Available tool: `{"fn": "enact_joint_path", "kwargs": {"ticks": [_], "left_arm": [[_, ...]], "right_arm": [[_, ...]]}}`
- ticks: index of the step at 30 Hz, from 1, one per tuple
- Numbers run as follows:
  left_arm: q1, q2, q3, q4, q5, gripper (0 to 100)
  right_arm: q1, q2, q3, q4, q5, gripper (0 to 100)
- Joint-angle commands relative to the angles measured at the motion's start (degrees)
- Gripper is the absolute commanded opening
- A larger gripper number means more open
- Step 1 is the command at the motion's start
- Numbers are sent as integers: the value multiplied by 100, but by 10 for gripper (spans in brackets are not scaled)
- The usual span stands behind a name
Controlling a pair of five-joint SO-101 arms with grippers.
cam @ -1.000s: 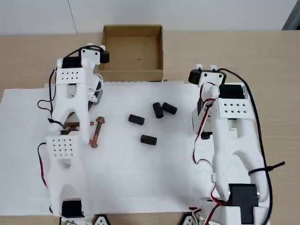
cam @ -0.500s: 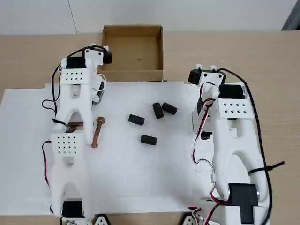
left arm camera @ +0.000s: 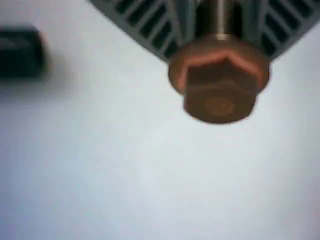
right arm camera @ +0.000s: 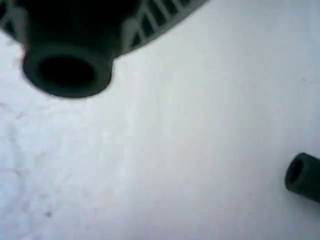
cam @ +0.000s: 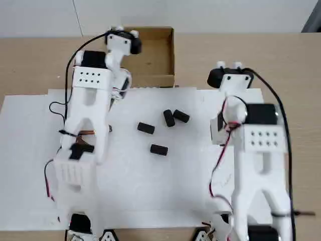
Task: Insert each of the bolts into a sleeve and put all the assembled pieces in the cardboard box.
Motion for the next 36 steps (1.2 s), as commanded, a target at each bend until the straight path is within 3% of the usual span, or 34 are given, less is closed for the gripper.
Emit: {"fn": "enact_joint_path", "kwargs": {"ticks": [1, 5, 15, 20, 26, 36], "left_arm": [[352, -1503, 892, 123, 18, 5], [527, -2629, 1798, 114, 26, 5], [633, -4765, 2993, 105, 888, 5], [1046, -5864, 4189, 35, 1292, 5], [1389, -7341, 6088, -774, 1899, 5], [1345, -9705, 8488, -2171, 2426, 5]], "right_arm": [[13, -840, -290, 31, 35, 2], [22, -1358, -290, 31, 35, 2], [13, -1771, 343, 31, 9, 2], [-171, -2492, 835, 31, -316, 2], [-884, -3582, 1820, -189, -536, 2], [-1596, -4558, 3209, -1095, -1160, 2]]}}
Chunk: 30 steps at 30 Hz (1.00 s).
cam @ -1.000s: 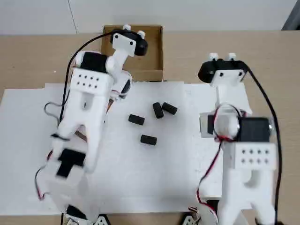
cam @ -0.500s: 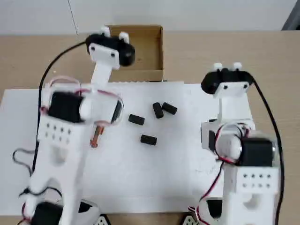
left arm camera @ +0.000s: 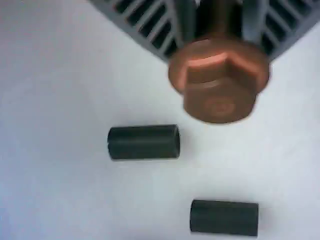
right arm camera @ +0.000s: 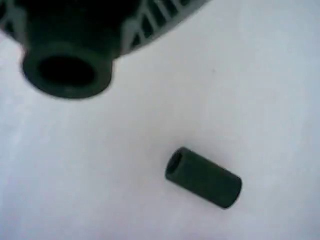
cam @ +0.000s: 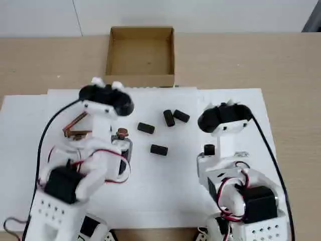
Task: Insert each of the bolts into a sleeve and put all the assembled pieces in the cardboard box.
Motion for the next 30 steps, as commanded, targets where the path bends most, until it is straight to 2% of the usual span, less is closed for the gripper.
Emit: {"fn": "enact_joint_path", "kwargs": {"ticks": [1, 10, 21, 26, 30], "left_arm": [[-9, -941, 620, -563, 141, 5], [-9, -2664, 1745, -958, 721, 5], [0, -4308, 2695, -1055, 730, 5], [-9, -4475, 2914, -1582, 756, 5], [-18, -4466, 2985, -2154, 1178, 5]], "right_arm": [[-277, -330, 352, -576, -202, 2], [-1244, -1385, 1626, -1771, -211, 2], [-2527, -2545, 3130, -3090, -193, 2], [-2941, -2695, 3367, -3134, -167, 2], [-3046, -2712, 3516, -3160, 316, 2]]}}
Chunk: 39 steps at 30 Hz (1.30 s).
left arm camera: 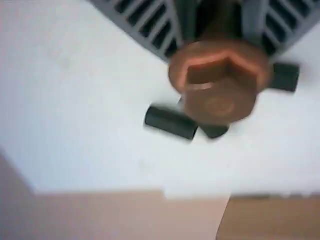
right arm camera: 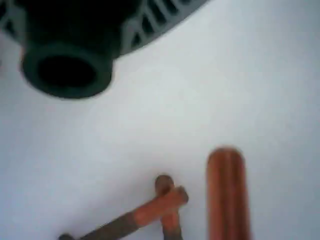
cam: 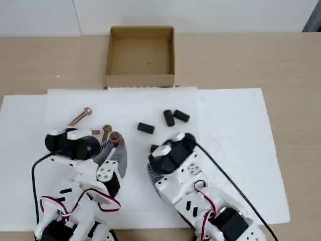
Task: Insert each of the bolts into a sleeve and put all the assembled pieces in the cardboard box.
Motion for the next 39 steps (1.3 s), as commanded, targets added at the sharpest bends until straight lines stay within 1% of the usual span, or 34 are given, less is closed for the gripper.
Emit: {"fn": "enact_joint_path", "kwargs": {"ticks": [1, 6, 11, 18, 22, 30, 34, 39], "left_arm": [[-70, -62, 22, -607, 422, 5], [-334, -62, 40, -870, 1134, 5], [-316, -62, 48, -870, 1705, 5], [-308, -62, 57, -1116, 1741, 5], [-299, -44, 57, -1292, 1741, 5], [334, -53, 233, -1284, 1723, 5], [352, -35, 286, -1275, 1723, 5], [352, -53, 567, -1275, 1591, 5]], "right_arm": [[-66, -101, 44, -189, 413, 2], [-84, -101, 97, -295, 633, 2], [-92, -101, 97, -611, 853, 2], [-110, -101, 79, -629, 923, 2], [-356, -101, 79, -629, 923, 2], [-409, -101, 88, -629, 914, 2], [-409, -101, 79, -637, 914, 2], [-409, -101, 88, -945, 923, 2]]}}
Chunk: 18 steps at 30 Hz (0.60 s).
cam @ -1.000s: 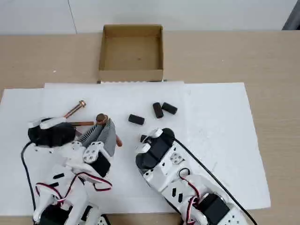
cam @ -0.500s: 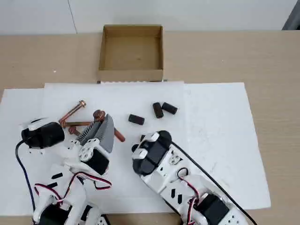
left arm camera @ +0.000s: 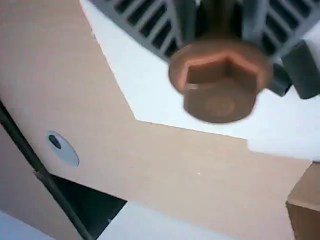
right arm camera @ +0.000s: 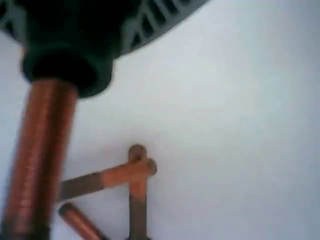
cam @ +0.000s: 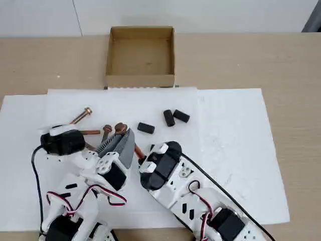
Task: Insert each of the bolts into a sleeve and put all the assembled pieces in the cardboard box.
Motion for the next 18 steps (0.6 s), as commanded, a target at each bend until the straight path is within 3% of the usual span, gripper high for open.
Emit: {"fn": "enact_joint_path", "kwargs": {"ticks": [1, 18], "left_arm": [[44, -44, 57, -149, -70, 5], [651, -44, 57, 308, -316, 5]], "right_arm": [[-40, -66, -44, -251, 44, 2], [356, -57, -44, -251, 44, 2]]}}
